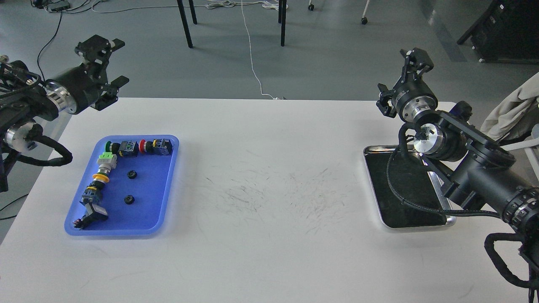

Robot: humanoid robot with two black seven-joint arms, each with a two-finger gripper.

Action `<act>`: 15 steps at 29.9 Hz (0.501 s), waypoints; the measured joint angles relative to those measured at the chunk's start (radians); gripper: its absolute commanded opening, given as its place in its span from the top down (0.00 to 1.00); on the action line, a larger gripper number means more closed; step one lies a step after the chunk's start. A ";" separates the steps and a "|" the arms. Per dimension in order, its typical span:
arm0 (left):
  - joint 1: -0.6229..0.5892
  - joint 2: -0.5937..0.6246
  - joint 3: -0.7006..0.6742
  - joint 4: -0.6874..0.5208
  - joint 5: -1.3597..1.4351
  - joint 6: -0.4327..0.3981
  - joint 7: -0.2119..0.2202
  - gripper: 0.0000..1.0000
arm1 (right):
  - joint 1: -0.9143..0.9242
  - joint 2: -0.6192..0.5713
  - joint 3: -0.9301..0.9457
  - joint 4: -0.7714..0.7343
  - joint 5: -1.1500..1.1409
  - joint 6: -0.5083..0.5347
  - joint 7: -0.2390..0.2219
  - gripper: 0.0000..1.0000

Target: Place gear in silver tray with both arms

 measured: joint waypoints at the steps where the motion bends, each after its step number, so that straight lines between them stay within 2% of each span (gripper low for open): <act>1: 0.000 0.009 0.001 -0.002 0.034 0.000 -0.001 0.01 | 0.000 0.000 0.000 0.000 0.000 0.000 0.000 0.01; 7: -0.009 0.090 0.018 -0.051 0.221 0.000 0.005 0.01 | -0.002 0.000 -0.001 -0.003 0.000 0.000 0.000 0.01; 15: -0.015 0.101 0.022 -0.055 0.252 0.001 0.008 0.01 | -0.002 0.000 -0.002 -0.003 0.000 0.000 0.000 0.01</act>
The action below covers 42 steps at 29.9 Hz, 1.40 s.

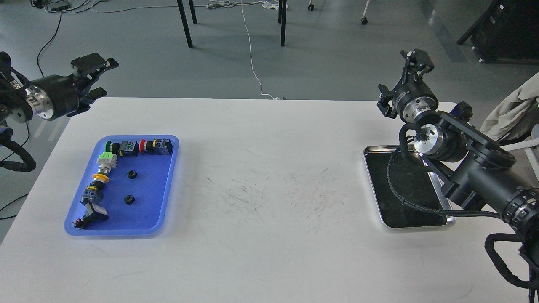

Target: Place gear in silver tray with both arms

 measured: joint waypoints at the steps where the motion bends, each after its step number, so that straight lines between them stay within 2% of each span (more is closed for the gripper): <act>1: 0.000 0.000 0.000 0.000 0.000 0.000 0.000 0.01 | 0.000 0.000 0.000 0.000 0.000 0.000 0.000 0.01; 5: -0.044 0.078 0.007 -0.042 -0.057 0.001 0.053 0.01 | 0.000 0.001 0.000 0.001 0.000 0.000 0.000 0.01; 9: -0.040 0.095 0.015 -0.115 -0.077 0.000 0.053 0.01 | -0.001 0.002 0.000 0.002 -0.001 0.000 0.000 0.01; 13: -0.022 0.109 0.026 -0.181 0.039 0.000 0.043 0.01 | -0.001 0.002 -0.001 0.002 -0.001 0.000 0.000 0.01; 20: -0.017 0.149 0.027 -0.331 0.242 0.000 -0.003 0.01 | -0.001 0.000 -0.005 0.000 -0.001 0.001 0.000 0.01; 28: 0.025 0.185 0.069 -0.443 0.496 0.000 -0.140 0.02 | -0.002 0.000 -0.007 0.000 -0.002 0.002 0.000 0.01; 32: 0.085 0.187 0.096 -0.447 0.603 0.012 -0.167 0.02 | -0.002 0.000 -0.007 0.001 -0.003 0.001 0.000 0.01; 36: 0.119 0.182 0.112 -0.428 0.681 0.073 -0.169 0.02 | -0.002 0.000 -0.008 0.001 -0.004 0.001 0.000 0.01; 42: 0.129 0.149 0.119 -0.363 0.823 0.255 -0.170 0.02 | -0.002 0.000 -0.008 0.002 -0.005 0.001 0.000 0.01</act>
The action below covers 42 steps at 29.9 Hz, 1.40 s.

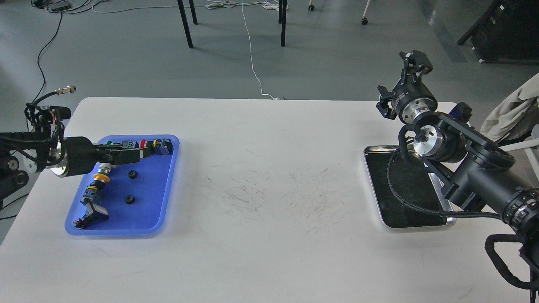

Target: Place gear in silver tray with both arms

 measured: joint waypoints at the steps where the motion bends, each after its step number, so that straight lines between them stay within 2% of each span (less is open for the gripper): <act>1: 0.002 -0.008 0.001 0.018 0.012 0.015 0.000 0.02 | 0.000 0.000 0.000 0.001 0.000 0.000 0.000 0.01; 13: 0.037 -0.050 0.031 0.115 0.048 0.041 0.001 0.03 | 0.005 -0.001 -0.013 0.005 0.000 -0.005 0.000 0.01; 16: 0.051 -0.071 0.031 0.128 0.055 0.049 0.001 0.07 | 0.005 -0.006 -0.013 0.006 0.000 -0.006 0.000 0.01; 22: 0.091 -0.105 0.031 0.185 0.057 0.133 0.001 0.10 | 0.006 -0.006 -0.015 0.005 0.000 -0.007 0.000 0.01; 38: 0.099 -0.137 0.074 0.190 0.056 0.183 0.000 0.12 | 0.005 -0.002 -0.015 0.003 0.000 -0.008 0.000 0.01; 42: 0.103 -0.155 0.074 0.187 0.058 0.183 0.001 0.17 | 0.004 -0.003 -0.015 0.003 -0.001 -0.008 0.000 0.01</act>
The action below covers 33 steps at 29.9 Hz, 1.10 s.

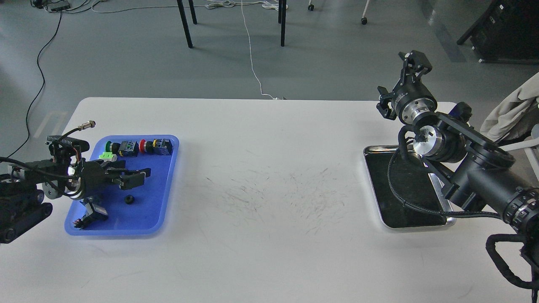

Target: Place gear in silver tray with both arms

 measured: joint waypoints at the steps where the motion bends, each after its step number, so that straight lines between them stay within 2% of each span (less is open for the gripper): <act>1: 0.001 -0.001 0.000 -0.001 0.000 0.000 0.000 0.17 | 0.000 0.000 0.000 0.000 0.000 0.000 0.000 0.01; 5: 0.002 -0.002 0.001 0.002 0.003 0.000 0.000 0.21 | 0.000 0.000 0.000 0.000 0.000 0.000 0.000 0.01; 13: 0.000 0.001 0.045 0.007 0.003 0.022 0.000 0.22 | 0.000 0.000 0.000 -0.001 0.000 0.000 0.000 0.01; 17: 0.000 0.001 0.049 0.007 0.003 0.036 0.000 0.31 | -0.001 0.002 0.000 -0.002 0.001 0.000 0.000 0.01; 19: 0.001 0.001 0.050 0.007 0.003 0.050 0.000 0.44 | -0.002 0.003 0.000 -0.002 0.001 0.000 0.000 0.01; 20: 0.002 0.001 0.050 0.007 0.003 0.056 0.000 0.46 | -0.002 0.003 0.000 -0.002 0.000 0.000 0.000 0.01; 26: 0.002 0.000 0.072 0.010 0.004 0.062 0.000 0.48 | -0.002 0.001 0.000 -0.001 0.000 0.000 0.000 0.01; 28: 0.000 0.002 0.088 0.011 0.004 0.064 0.000 0.53 | -0.001 0.001 0.000 0.000 0.000 0.000 0.000 0.01; 33: -0.001 0.003 0.099 0.024 0.003 0.065 -0.001 0.54 | 0.000 0.001 0.000 0.001 0.000 0.000 0.000 0.01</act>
